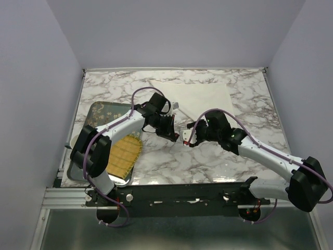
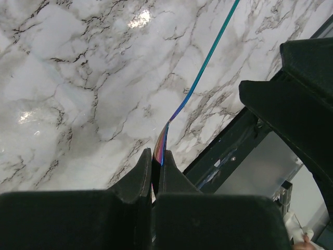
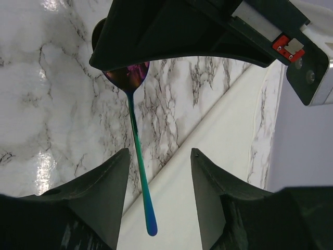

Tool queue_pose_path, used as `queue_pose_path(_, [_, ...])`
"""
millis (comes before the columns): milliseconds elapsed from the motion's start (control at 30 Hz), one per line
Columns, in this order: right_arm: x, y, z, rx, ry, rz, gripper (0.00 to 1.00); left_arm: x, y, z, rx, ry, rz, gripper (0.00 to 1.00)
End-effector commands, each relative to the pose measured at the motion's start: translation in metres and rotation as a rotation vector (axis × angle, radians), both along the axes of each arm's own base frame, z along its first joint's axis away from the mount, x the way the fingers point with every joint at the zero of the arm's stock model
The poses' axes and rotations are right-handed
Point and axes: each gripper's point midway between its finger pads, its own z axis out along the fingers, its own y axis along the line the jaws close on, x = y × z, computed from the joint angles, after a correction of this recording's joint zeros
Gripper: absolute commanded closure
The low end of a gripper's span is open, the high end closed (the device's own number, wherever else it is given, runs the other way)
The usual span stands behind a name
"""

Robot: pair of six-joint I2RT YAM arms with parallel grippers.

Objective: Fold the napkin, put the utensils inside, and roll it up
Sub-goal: Pass the utensil from the right arm to the left, then pass the utensil from the left arm to the right

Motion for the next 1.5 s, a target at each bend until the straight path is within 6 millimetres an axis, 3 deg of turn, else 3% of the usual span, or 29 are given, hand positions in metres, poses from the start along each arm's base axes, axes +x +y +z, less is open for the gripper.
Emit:
queue_pose_path(0, [-0.009,0.014,-0.002,0.028,0.048,0.077,0.41,-0.002,-0.002,0.017,-0.056,-0.024,-0.022,1.00])
queue_pose_path(233, [-0.006,0.015,-0.012,0.020,0.077,0.060,0.45,-0.005,-0.001,0.023,-0.068,-0.024,-0.020,1.00])
queue_pose_path(300, [-0.003,0.015,-0.014,0.010,0.073,0.056,0.51,-0.006,-0.002,0.024,-0.075,-0.015,-0.025,1.00])
queue_pose_path(700, [0.011,0.013,-0.007,0.008,-0.003,0.023,0.66,-0.006,-0.005,0.026,-0.090,-0.003,-0.028,1.00])
queue_pose_path(1467, [0.013,0.012,-0.024,-0.029,0.025,0.013,0.75,-0.003,-0.003,0.034,-0.119,0.003,-0.027,1.00])
